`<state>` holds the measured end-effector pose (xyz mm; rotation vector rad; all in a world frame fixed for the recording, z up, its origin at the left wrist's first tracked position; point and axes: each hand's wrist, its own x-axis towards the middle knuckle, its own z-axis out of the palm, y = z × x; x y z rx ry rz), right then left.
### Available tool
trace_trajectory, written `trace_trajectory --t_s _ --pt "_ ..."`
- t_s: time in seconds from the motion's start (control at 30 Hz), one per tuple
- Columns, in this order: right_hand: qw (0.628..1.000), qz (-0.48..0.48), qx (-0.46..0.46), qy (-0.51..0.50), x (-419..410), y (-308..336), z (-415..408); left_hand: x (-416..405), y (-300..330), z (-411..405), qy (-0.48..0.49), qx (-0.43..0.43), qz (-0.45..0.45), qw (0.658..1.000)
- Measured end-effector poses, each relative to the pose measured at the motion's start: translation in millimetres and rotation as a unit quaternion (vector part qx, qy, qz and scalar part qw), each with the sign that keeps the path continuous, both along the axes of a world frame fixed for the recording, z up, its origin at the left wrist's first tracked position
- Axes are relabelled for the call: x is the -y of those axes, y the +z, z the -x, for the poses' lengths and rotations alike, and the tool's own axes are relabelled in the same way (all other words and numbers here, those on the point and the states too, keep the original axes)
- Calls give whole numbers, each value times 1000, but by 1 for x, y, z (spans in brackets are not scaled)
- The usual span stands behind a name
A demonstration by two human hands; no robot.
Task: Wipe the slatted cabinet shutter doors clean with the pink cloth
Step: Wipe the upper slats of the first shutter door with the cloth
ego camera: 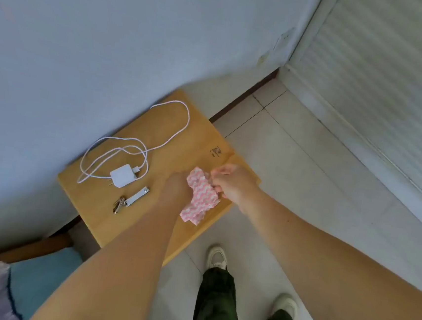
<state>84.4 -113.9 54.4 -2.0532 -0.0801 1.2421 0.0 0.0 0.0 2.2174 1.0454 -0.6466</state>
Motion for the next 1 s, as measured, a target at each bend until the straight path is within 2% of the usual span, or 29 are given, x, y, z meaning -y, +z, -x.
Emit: trace_trajectory --t_s 0.13,0.3,0.43,0.57,0.67,0.8,0.9,1.0 --pt "1000 21 -8 10 -1 -23 0 -1 -26 2 4 -65 -59 996" --pt "999 24 -25 0 4 -35 -1 -7 -50 -3 20 -84 -68 994" --pt "999 3 -37 -26 11 -27 -12 -6 -40 -11 -4 -96 -40 995" --pt "997 -15 -20 -69 17 -4 -29 3 8 -36 26 37 28 999" --pt "989 -63 -7 -131 22 36 -55 12 66 -77 73 136 77 985" --pt "967 -160 22 -195 37 103 -106 26 148 -146 129 263 109 950" --pt "942 -235 49 -235 51 153 -155 48 222 -200 108 351 119 923" --pt "913 -309 106 -246 71 211 -207 80 299 -253 106 443 177 873"
